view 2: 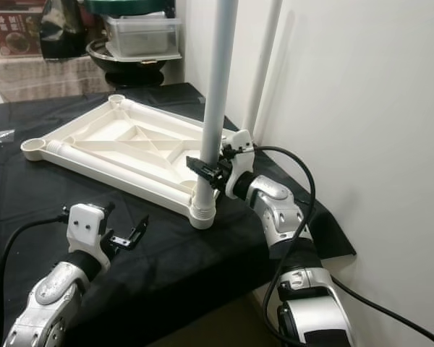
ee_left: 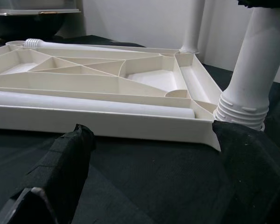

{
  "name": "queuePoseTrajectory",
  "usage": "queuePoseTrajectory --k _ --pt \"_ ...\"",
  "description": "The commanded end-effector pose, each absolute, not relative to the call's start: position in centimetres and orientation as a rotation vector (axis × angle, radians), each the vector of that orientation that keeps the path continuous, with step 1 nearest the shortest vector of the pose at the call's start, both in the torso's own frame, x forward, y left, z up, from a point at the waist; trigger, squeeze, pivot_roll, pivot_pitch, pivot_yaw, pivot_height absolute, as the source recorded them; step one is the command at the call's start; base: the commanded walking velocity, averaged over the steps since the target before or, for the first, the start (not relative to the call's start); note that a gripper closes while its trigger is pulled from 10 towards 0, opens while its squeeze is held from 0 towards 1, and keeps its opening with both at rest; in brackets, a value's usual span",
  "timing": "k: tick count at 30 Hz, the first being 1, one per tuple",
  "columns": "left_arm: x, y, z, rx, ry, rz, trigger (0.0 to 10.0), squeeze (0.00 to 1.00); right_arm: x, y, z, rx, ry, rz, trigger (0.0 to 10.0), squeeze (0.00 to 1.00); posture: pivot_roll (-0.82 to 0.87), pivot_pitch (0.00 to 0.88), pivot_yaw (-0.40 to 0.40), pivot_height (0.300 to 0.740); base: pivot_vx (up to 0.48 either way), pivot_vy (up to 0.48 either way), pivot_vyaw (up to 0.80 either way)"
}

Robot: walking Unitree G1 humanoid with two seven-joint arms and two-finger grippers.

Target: Building children table

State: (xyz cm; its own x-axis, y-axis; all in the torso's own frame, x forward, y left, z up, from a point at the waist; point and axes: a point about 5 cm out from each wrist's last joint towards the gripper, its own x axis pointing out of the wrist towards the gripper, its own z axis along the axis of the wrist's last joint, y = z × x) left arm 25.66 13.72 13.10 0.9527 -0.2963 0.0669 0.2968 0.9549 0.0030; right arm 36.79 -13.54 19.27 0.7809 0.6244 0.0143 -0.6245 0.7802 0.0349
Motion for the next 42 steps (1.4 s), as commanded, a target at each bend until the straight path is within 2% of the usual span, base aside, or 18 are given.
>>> queuePoseTrajectory --k 1,2,3,6,9,15,16,19,20,26,27,29,32,34,35,36,37,42 --pt "25.7 13.5 12.6 0.003 -0.042 -0.309 10.0 0.00 37.1 -14.2 20.3 0.032 -0.026 0.562 0.0 0.00 0.10 0.000 -0.092 0.740 0.000 0.000 0.00" --pt "25.7 13.5 12.6 0.004 -0.042 -0.310 10.0 0.00 37.2 -14.2 20.3 0.019 -0.012 0.510 0.0 0.00 0.10 0.000 -0.092 0.740 0.000 0.000 0.00" --pt "25.7 13.5 12.7 0.004 -0.043 -0.309 10.0 0.00 37.5 -14.5 19.5 0.010 0.068 0.343 0.0 0.00 0.10 0.000 -0.093 0.740 0.000 0.000 0.00" --pt "25.7 13.5 12.7 0.005 -0.042 -0.309 10.0 0.00 37.5 -14.7 19.1 0.012 0.098 0.261 0.0 0.00 0.10 0.000 -0.093 0.740 0.000 0.000 0.00" --pt "25.5 13.6 12.5 0.010 -0.037 -0.305 10.0 0.00 36.2 -13.7 17.9 0.045 0.139 0.033 0.0 0.00 0.11 0.000 -0.098 0.740 0.000 0.000 0.00" --pt "25.5 13.7 12.5 0.012 -0.035 -0.303 10.0 0.00 35.4 -12.3 17.9 0.066 0.136 -0.025 0.0 0.00 0.11 0.000 -0.098 0.740 0.000 0.000 0.00" --pt "25.6 13.7 12.6 0.013 -0.036 -0.302 10.0 0.00 35.5 -12.0 17.9 0.070 0.141 -0.030 10.0 0.00 0.11 0.000 -0.101 0.740 0.000 0.000 0.00" --pt "25.7 13.8 12.6 0.013 -0.039 -0.300 10.0 0.00 35.8 -11.9 18.5 0.111 0.123 -0.030 10.0 0.00 0.11 0.000 -0.101 0.740 0.000 0.000 0.00" --pt "25.7 13.8 12.6 0.013 -0.039 -0.299 10.0 0.00 35.8 -12.1 18.7 0.128 0.114 -0.037 10.0 1.00 0.11 0.000 -0.102 0.740 0.000 0.000 0.00" --pt "25.7 13.7 12.5 0.012 -0.037 -0.302 10.0 0.00 35.8 -12.6 19.6 0.131 0.090 -0.063 10.0 1.00 0.10 0.000 -0.099 0.740 0.000 0.000 0.00" --pt "25.7 13.6 12.5 0.011 -0.037 -0.303 10.0 0.00 35.7 -12.7 19.8 0.127 0.100 -0.075 10.0 0.00 0.10 0.000 -0.095 0.740 0.000 0.000 0.00" --pt "25.7 13.5 12.5 0.010 -0.036 -0.306 10.0 0.00 35.5 -12.8 20.4 0.125 0.062 -0.014 10.0 0.00 0.10 0.000 -0.093 0.740 0.000 0.000 0.00" --pt "25.7 13.5 12.5 0.009 -0.035 -0.308 10.0 0.00 35.5 -12.7 20.6 0.093 0.035 0.224 10.0 0.00 0.09 0.000 -0.089 0.740 0.000 0.000 0.00" --pt "25.7 13.5 12.5 0.009 -0.035 -0.308 10.0 0.00 35.5 -12.9 20.5 0.082 0.040 0.273 10.0 0.00 0.09 0.000 -0.089 0.740 0.000 0.000 0.00" --pt "25.7 13.5 12.4 0.009 -0.034 -0.311 10.0 0.00 35.5 -14.1 20.3 0.067 0.048 0.340 10.0 0.00 0.09 0.000 -0.088 0.740 0.000 0.000 0.00" --pt "25.7 13.5 12.4 0.009 -0.034 -0.311 10.0 0.00 35.5 -14.1 20.3 0.067 0.048 0.340 10.0 0.00 0.09 0.000 -0.088 0.740 0.000 0.000 0.00" --pt "25.8 13.4 12.4 0.008 -0.033 -0.313 10.0 0.00 35.7 -16.2 19.8 0.059 0.072 0.423 10.0 0.00 0.09 0.000 -0.087 0.740 0.000 0.000 0.00" --pt "25.9 13.3 12.4 0.006 -0.033 -0.317 10.0 0.00 36.5 -18.4 19.0 0.029 0.116 0.402 10.0 0.00 0.09 0.000 -0.087 0.740 0.000 0.000 0.00"
